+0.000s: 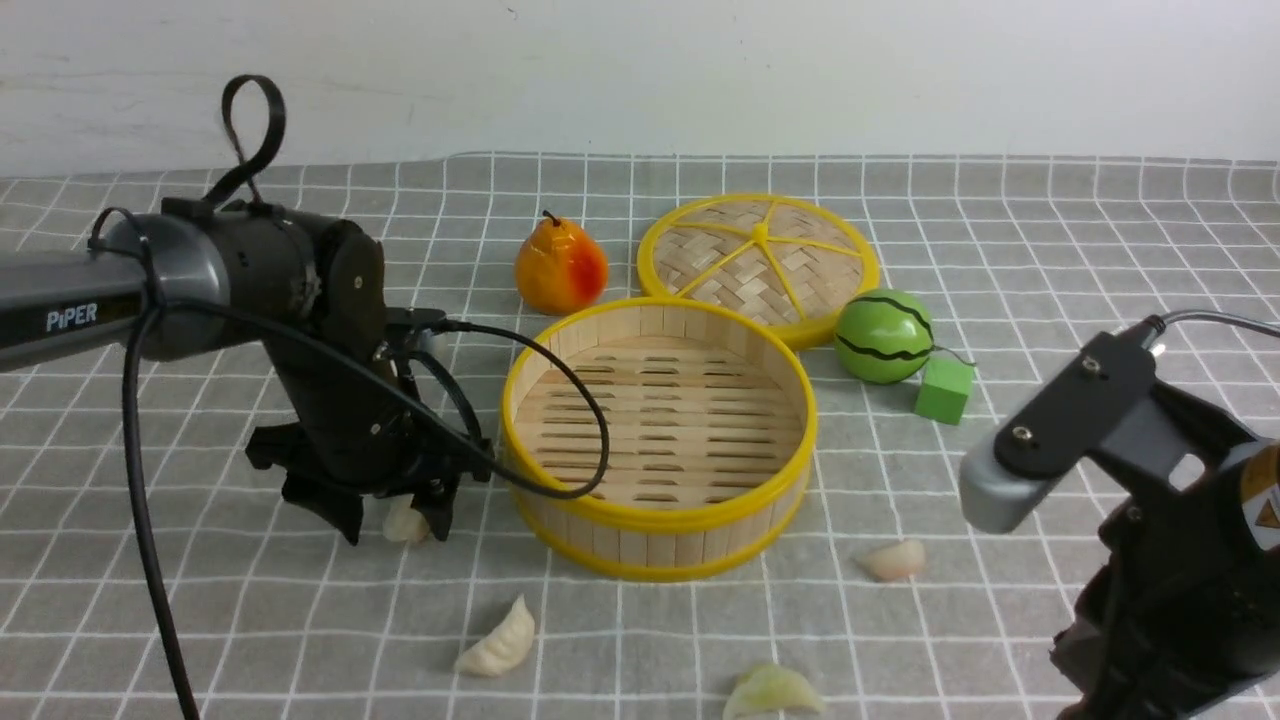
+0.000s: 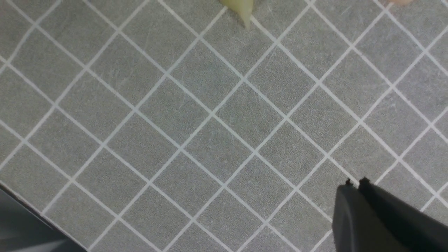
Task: Put the dumplings into the steamer on the table with the grey tablecloth.
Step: 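Reach for and grasp a dumpling on the table with the left gripper, then place the dumpling into the bamboo steamer basket with the left gripper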
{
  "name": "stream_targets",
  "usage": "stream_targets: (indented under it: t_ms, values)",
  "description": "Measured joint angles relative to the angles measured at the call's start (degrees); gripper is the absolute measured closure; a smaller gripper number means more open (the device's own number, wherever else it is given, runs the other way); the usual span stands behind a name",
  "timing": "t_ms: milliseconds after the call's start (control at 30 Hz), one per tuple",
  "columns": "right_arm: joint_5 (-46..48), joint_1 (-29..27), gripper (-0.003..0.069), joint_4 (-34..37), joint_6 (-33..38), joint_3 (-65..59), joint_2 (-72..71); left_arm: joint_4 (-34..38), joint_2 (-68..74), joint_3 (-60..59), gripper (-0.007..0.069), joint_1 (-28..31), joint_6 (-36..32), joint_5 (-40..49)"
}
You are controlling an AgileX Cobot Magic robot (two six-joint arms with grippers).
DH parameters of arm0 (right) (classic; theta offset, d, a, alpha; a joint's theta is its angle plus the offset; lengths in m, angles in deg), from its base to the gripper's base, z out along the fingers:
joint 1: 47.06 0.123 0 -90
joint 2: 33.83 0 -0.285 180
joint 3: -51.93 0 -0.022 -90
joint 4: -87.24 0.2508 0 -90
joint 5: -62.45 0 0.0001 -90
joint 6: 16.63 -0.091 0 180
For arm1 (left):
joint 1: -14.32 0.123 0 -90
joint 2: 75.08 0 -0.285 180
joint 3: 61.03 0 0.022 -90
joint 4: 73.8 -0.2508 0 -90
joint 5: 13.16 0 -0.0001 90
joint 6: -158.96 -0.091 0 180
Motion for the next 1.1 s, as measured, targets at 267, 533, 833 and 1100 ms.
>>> stream_targets:
  t_ms: [267,533,833,1100]
  values:
    - [-0.8,0.0,0.0636,-0.4,-0.1,0.0,0.0,0.1,0.7,0.1,0.0358,0.0,0.0,-2.3]
    - [-2.3,0.0,0.0636,-0.4,-1.4,0.0,0.0,-0.5,-1.9,6.4,0.0355,-1.5,-0.5,6.2]
    - [-1.2,0.0,0.0629,0.8,-2.7,0.0,-5.9,0.5,-0.4,30.5,0.0355,-15.2,1.9,13.7]
    - [4.2,0.0,0.0625,1.2,-2.8,0.0,-19.0,0.5,16.5,44.9,0.0355,-18.3,9.0,12.3]
